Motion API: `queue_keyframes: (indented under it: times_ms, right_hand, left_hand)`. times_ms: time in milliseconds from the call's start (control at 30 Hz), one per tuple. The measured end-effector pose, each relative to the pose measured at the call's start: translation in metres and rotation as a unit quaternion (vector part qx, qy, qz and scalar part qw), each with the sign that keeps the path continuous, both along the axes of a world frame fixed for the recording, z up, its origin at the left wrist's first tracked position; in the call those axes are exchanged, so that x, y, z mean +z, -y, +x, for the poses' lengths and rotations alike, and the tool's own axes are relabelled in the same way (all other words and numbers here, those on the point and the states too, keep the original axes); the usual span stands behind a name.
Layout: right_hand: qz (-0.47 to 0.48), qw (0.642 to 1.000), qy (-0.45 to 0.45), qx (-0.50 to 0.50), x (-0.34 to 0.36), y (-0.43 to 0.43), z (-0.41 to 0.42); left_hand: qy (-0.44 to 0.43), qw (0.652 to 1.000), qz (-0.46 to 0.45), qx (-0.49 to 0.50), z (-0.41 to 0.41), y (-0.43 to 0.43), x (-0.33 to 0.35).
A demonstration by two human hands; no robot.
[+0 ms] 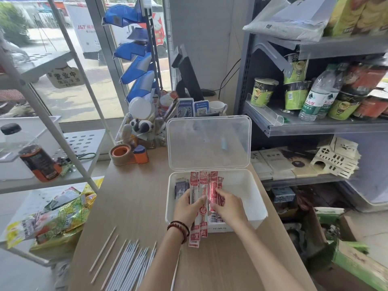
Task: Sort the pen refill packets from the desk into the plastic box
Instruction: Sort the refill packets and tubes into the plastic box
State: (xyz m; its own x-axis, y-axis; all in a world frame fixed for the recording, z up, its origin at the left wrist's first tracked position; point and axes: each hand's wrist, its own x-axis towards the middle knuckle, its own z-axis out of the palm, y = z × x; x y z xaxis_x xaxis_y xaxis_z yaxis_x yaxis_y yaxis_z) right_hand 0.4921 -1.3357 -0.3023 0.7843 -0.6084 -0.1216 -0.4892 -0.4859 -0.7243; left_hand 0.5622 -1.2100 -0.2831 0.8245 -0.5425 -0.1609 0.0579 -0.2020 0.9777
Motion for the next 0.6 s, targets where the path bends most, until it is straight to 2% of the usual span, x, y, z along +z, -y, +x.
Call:
queue_keyframes:
  times_ms: [200,300,467,600]
  right_hand:
    - [0.018,1.0,-0.021,0.006,0.002,0.0,-0.002]
    - [0.02,1.0,-0.003,0.009,0.004,0.0,-0.005]
    - [0.023,0.995,0.093,-0.036,0.01,-0.001,-0.009]
    - [0.105,0.981,0.164,0.009,0.017,-0.003,-0.015]
  left_hand:
    - [0.0,1.0,0.01,-0.006,-0.001,-0.001,0.002]
    - [-0.006,1.0,0.012,-0.008,-0.001,-0.001,0.001]
    - [-0.021,1.0,0.011,-0.002,0.0,-0.001,-0.003]
    - [-0.014,1.0,0.004,0.002,-0.001,0.001,-0.001]
